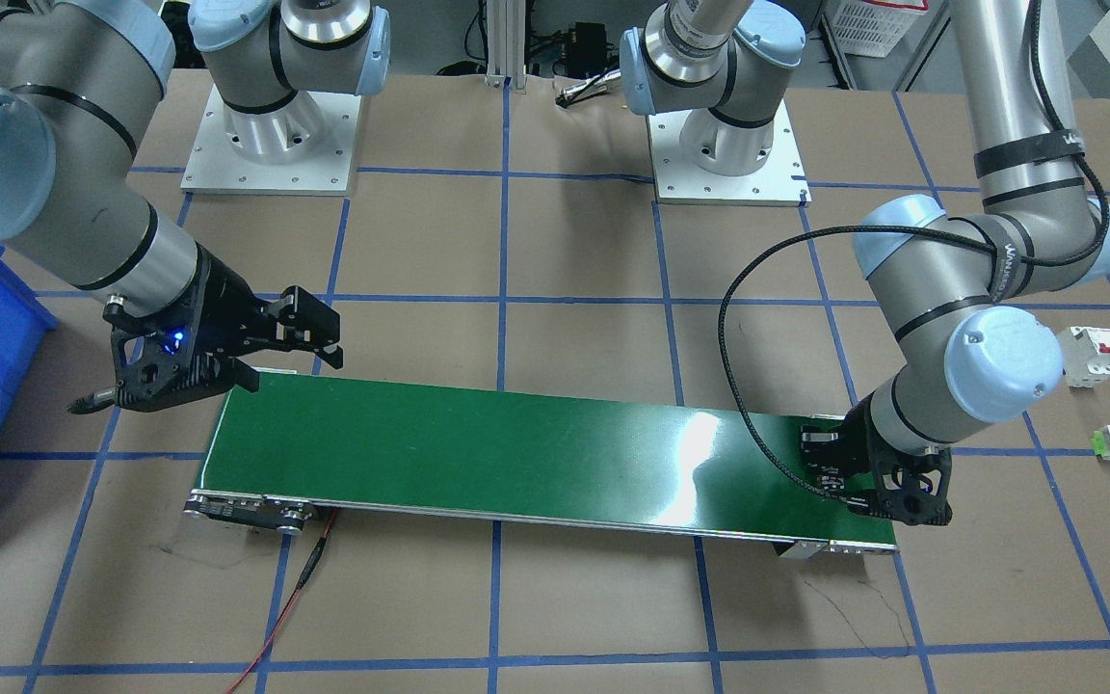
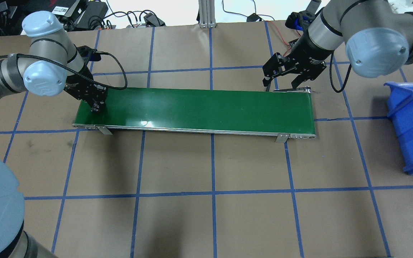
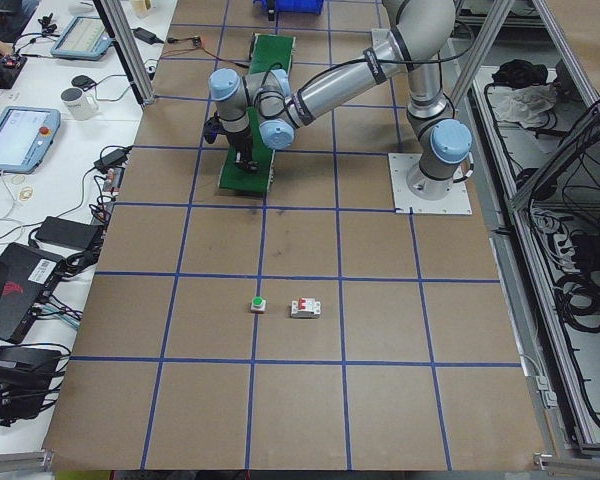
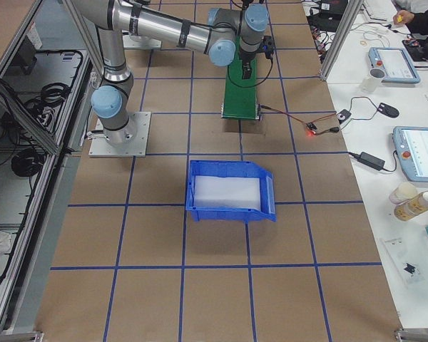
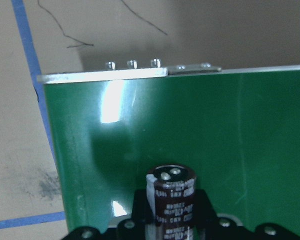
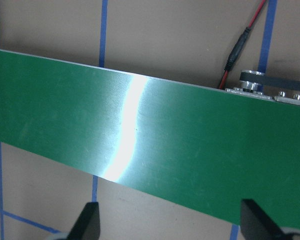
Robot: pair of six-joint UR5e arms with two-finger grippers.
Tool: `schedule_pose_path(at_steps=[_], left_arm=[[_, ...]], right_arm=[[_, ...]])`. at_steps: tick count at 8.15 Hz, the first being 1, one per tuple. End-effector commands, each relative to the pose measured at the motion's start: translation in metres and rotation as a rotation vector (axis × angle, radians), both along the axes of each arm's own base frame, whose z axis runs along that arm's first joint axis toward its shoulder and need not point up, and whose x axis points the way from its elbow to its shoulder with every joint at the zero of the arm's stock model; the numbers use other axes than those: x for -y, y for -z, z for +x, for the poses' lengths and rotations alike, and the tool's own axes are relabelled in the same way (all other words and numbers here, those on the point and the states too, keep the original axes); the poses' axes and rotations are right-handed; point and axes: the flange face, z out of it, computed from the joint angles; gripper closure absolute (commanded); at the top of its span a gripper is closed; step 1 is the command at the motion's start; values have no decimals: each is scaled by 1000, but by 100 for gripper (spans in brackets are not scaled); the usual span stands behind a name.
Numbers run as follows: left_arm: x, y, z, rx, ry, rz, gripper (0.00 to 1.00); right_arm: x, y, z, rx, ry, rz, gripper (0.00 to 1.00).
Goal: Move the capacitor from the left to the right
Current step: 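Set the capacitor on the belt with the left gripper while the right gripper approaches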
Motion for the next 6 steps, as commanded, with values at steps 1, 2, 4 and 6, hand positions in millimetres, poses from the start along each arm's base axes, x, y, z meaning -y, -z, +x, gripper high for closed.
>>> schedule_pose_path(at_steps=[1, 2, 4, 6], left_arm=[[-2, -6, -11, 10, -77, -15, 15], [-2, -15, -24, 16, -93, -21, 0], [-11, -24, -41, 20, -83, 12, 0], [-27, -49, -54, 23, -114, 81, 0]], right_arm=[[26, 34, -2, 16, 0, -32, 0], [30, 47, -2, 13, -1, -13, 0], [25, 75, -3, 3, 1, 51, 0], [24, 87, -4, 0, 32, 88, 0]])
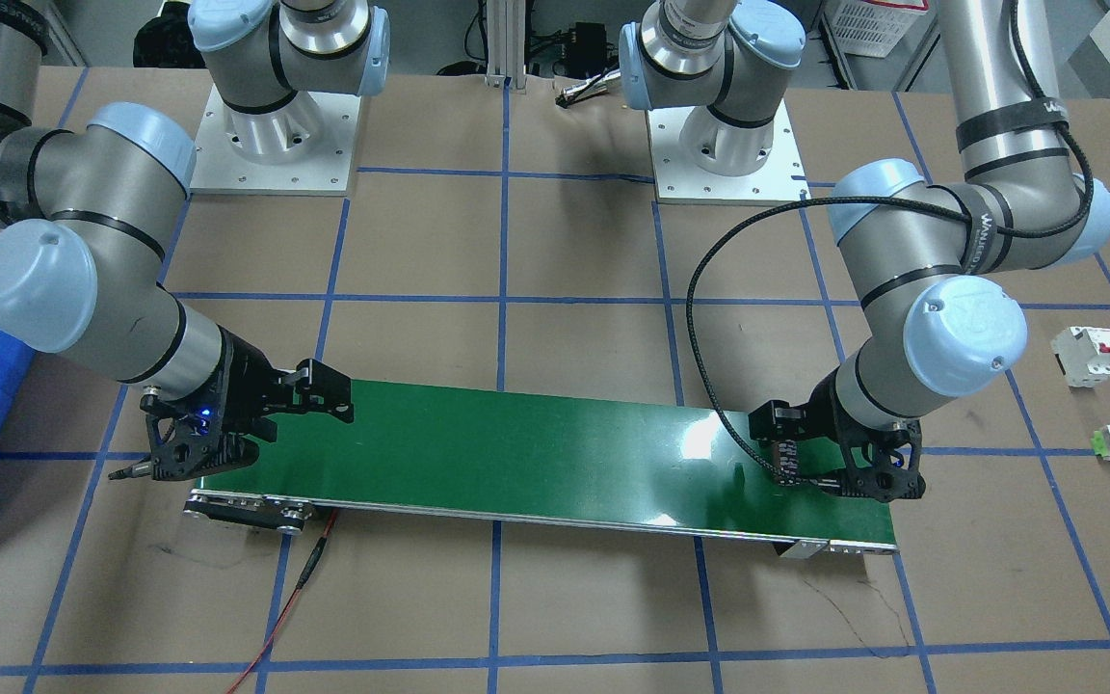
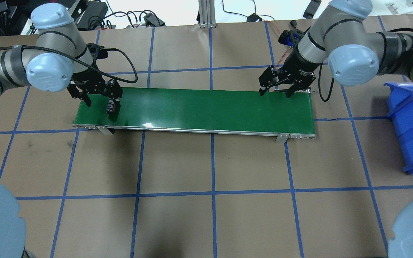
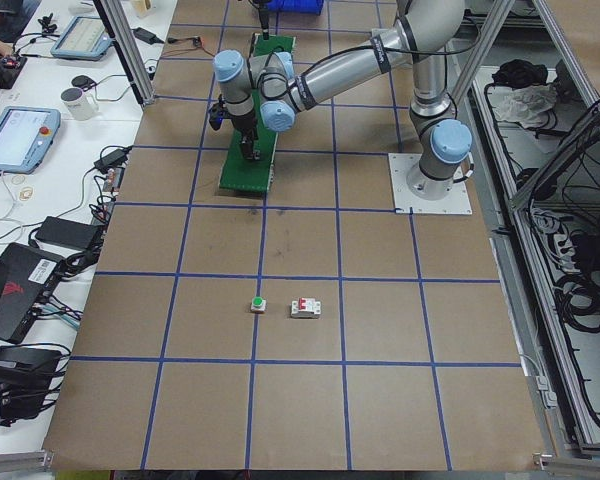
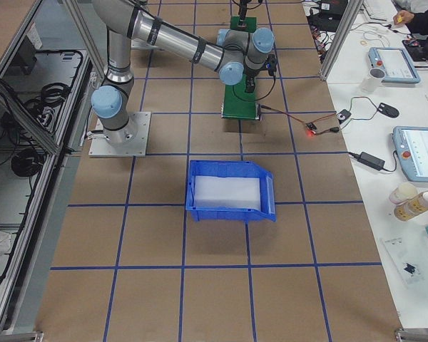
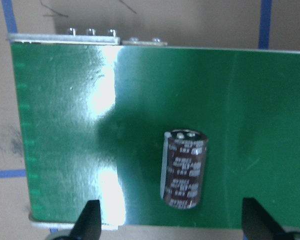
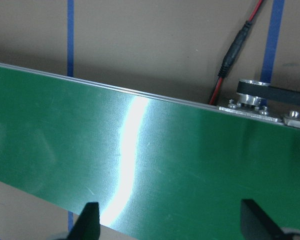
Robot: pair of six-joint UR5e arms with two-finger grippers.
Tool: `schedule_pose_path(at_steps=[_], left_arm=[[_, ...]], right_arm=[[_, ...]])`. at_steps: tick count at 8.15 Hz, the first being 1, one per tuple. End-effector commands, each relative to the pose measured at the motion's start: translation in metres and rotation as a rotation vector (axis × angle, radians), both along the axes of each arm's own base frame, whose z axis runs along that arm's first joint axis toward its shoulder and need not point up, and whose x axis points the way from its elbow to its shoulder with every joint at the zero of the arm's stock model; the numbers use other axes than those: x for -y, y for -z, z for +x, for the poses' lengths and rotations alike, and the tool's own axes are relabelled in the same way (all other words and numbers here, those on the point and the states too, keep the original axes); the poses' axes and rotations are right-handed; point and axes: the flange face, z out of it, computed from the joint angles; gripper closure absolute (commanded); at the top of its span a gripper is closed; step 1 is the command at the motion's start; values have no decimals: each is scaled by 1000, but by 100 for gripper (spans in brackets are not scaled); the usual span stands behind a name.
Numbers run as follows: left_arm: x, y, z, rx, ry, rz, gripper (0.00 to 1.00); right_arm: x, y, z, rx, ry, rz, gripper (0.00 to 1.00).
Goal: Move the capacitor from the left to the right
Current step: 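Set the capacitor on the belt with the left gripper while the right gripper approaches, then raise the left gripper away while the right gripper follows the capacitor riding the belt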
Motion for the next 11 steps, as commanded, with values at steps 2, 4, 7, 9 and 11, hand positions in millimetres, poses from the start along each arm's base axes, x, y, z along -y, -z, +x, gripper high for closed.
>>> schedule_pose_path(at_steps=[2, 4, 7, 9, 11], left_arm=[[-25, -87, -18, 87, -14, 53, 0], [-32, -129, -46, 93, -71, 26, 0], [-61, -177, -102, 48, -121, -36, 0], [-77, -200, -110, 43, -104, -79, 0], [-90, -221, -109, 39, -101, -121, 0]], right_arm=[[-5, 32, -1, -11, 59, 82, 0], [-4, 41, -4, -43, 72, 103, 0], [-2, 45, -4, -47, 116, 118, 0], [-2, 48, -3, -50, 119, 125, 0], [0, 46, -2, -61, 115, 103, 0]])
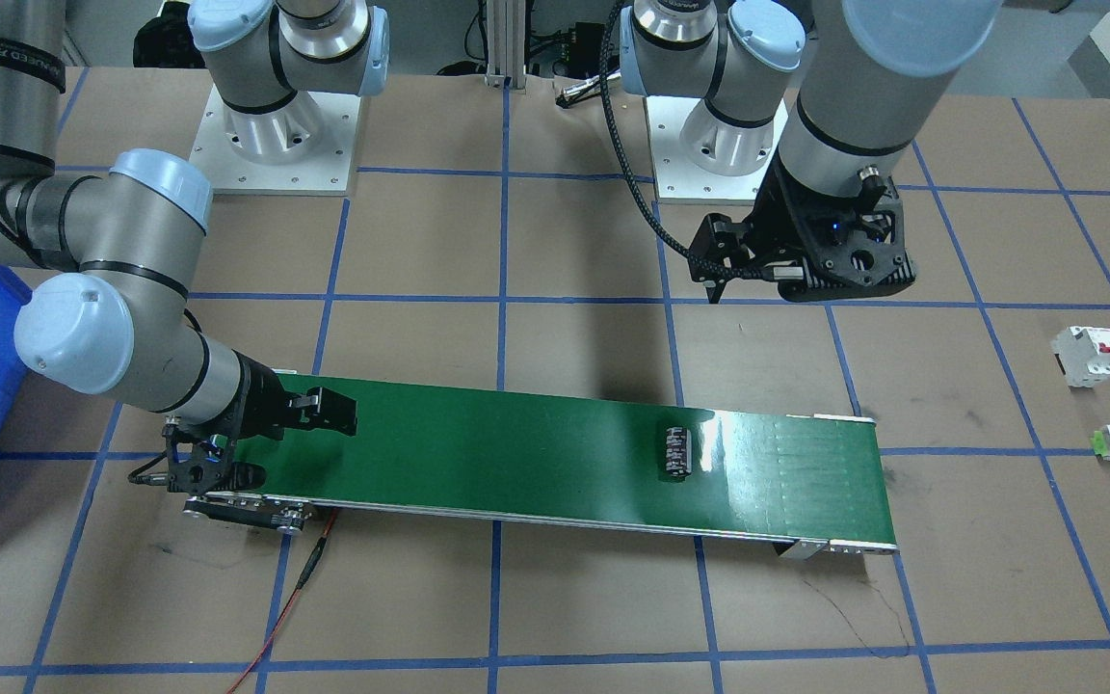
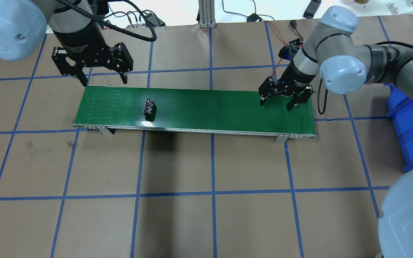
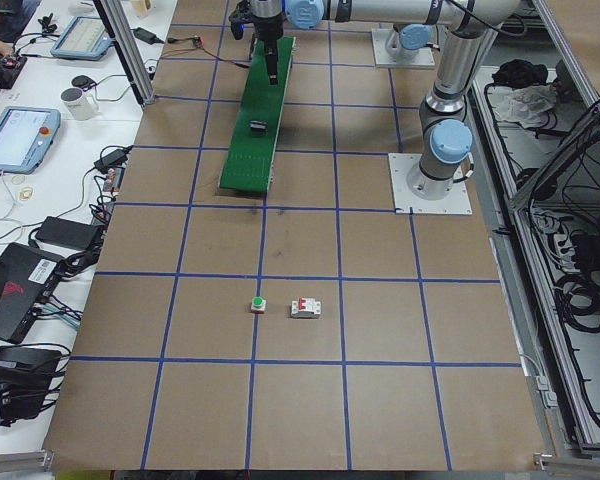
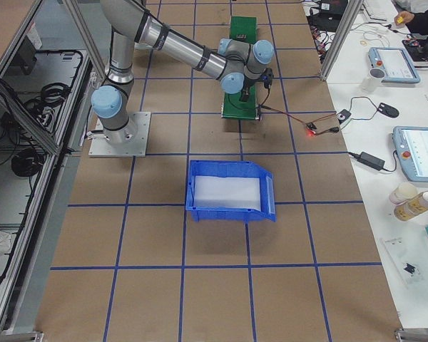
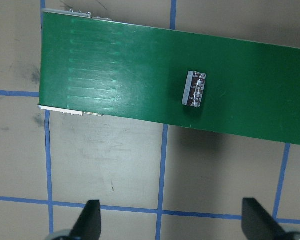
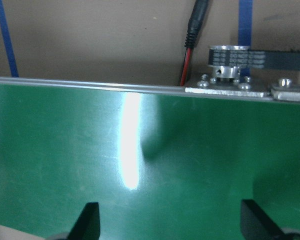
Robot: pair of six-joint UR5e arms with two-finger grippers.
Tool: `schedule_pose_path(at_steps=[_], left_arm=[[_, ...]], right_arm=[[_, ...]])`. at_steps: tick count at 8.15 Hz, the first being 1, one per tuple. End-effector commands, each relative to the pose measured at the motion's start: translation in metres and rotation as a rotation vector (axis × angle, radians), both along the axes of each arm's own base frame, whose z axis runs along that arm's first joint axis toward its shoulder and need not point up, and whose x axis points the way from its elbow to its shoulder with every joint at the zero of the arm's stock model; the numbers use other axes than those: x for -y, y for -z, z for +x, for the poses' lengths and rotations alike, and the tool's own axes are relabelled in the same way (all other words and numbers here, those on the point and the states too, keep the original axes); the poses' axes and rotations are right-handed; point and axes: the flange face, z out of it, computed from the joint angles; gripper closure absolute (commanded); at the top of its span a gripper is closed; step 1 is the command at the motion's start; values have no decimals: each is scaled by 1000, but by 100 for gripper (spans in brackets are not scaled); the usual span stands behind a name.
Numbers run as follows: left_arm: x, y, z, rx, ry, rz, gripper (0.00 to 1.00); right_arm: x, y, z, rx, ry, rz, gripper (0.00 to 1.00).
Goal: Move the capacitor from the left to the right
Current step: 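Raise the left gripper away while the right gripper follows the capacitor riding the belt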
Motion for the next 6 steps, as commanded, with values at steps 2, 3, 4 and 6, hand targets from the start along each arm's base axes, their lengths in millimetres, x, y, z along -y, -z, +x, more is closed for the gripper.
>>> schedule_pose_path(at_steps=[2, 3, 4, 6], left_arm=[[-19, -24, -9, -76, 5, -43, 0], [-18, -23, -9, -75, 5, -43, 0], [-22, -33, -8, -68, 6, -63, 0], [-26, -39, -7, -66, 6, -77, 0]], right_arm=[[-2, -2, 15, -14, -23, -16, 0], [-2, -4, 17, -15, -25, -23, 0], [0, -4, 19, -16, -29, -37, 0], [-1, -4, 22, -16, -34, -39, 0]])
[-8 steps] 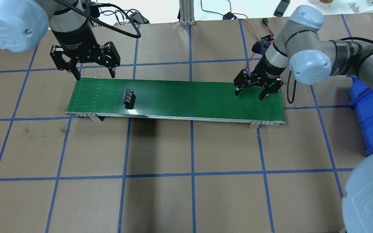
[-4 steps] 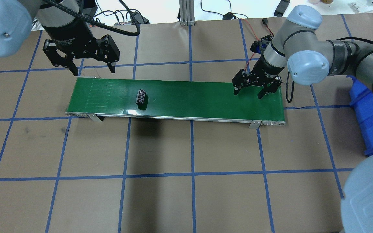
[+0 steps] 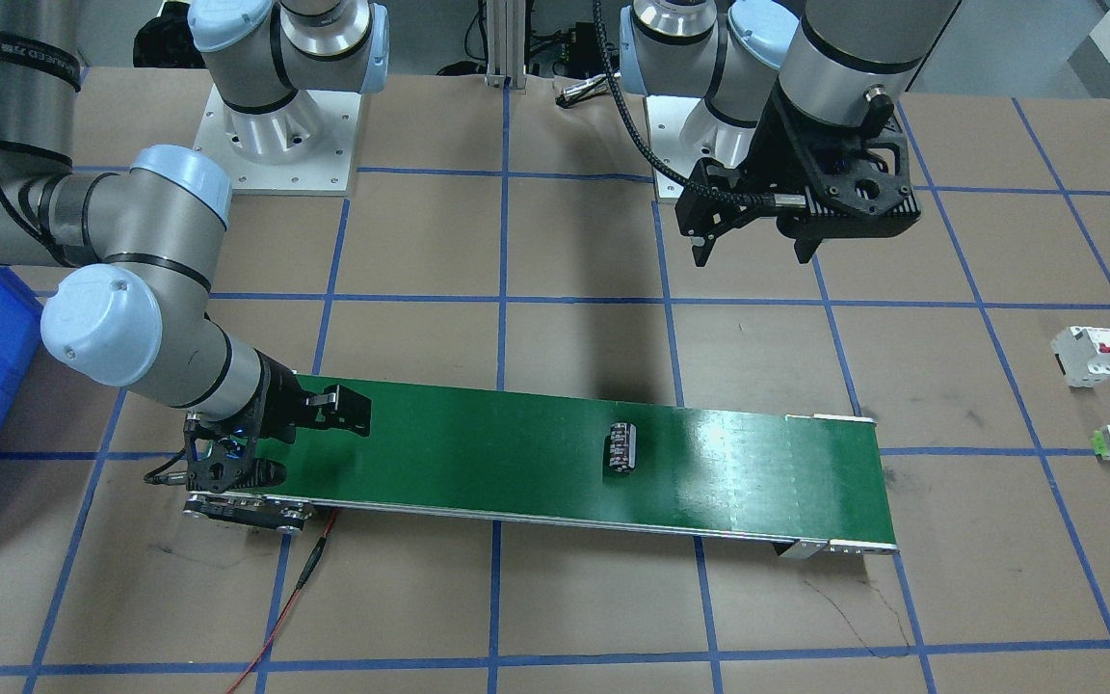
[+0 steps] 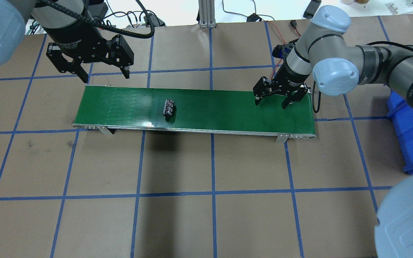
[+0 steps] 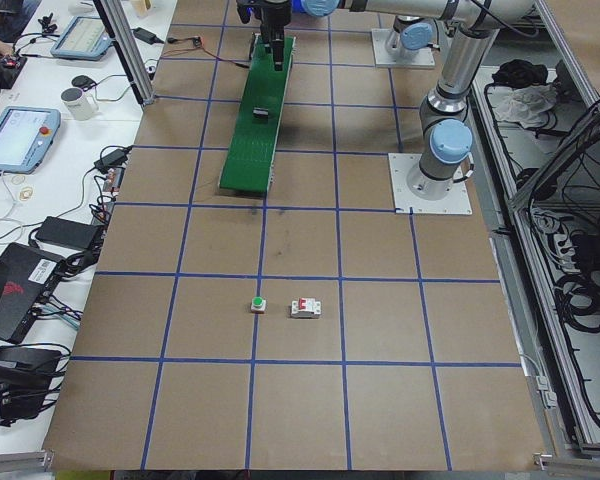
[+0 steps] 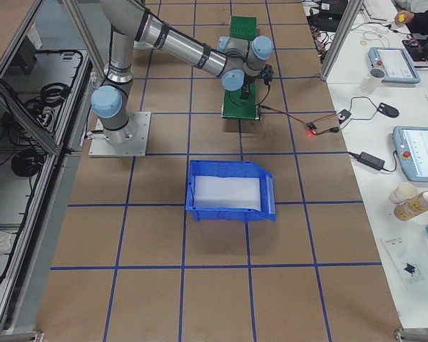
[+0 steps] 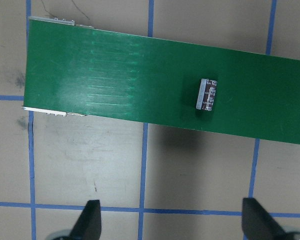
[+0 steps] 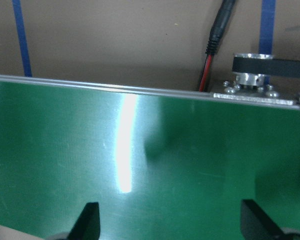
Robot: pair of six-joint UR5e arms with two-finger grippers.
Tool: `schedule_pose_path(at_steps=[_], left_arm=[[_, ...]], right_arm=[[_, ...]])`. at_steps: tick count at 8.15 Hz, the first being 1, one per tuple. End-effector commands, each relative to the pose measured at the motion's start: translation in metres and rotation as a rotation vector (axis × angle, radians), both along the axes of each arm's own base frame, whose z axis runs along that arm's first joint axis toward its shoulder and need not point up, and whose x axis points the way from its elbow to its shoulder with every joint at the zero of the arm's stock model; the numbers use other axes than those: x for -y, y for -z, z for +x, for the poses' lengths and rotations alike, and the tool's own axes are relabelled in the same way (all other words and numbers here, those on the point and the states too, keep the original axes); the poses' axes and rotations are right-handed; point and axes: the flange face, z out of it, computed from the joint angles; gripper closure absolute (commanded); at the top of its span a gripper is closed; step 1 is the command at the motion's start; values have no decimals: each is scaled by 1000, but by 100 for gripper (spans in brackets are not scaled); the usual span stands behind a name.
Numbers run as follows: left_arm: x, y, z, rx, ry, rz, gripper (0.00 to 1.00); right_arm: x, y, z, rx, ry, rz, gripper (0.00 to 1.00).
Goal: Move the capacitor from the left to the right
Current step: 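Raise the left gripper away while the right gripper follows the capacitor riding the belt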
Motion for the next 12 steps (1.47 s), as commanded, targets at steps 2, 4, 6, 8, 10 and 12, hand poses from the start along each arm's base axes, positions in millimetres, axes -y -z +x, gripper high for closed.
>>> schedule_pose_path(at_steps=[2, 4, 6, 8, 10, 12], left_arm=[[-2, -11, 1, -1, -1, -39, 0], [-3, -15, 2, 0, 0, -82, 0], [-2, -17, 2, 1, 0, -95, 0], [-3, -19, 2, 2, -1, -99, 0], [-5, -19, 1, 2, 0, -101, 0], [-5, -19, 1, 1, -1, -101, 0]], right_arm=[[-3, 0, 13, -26, -28, -5, 0], [-3, 0, 12, -26, -28, -5, 0], [-3, 0, 13, -26, -28, -5, 0], [-1, 0, 10, -51, -32, -23, 0], [-1, 0, 11, -54, -32, -21, 0], [-2, 2, 14, -52, -38, -19, 0]])
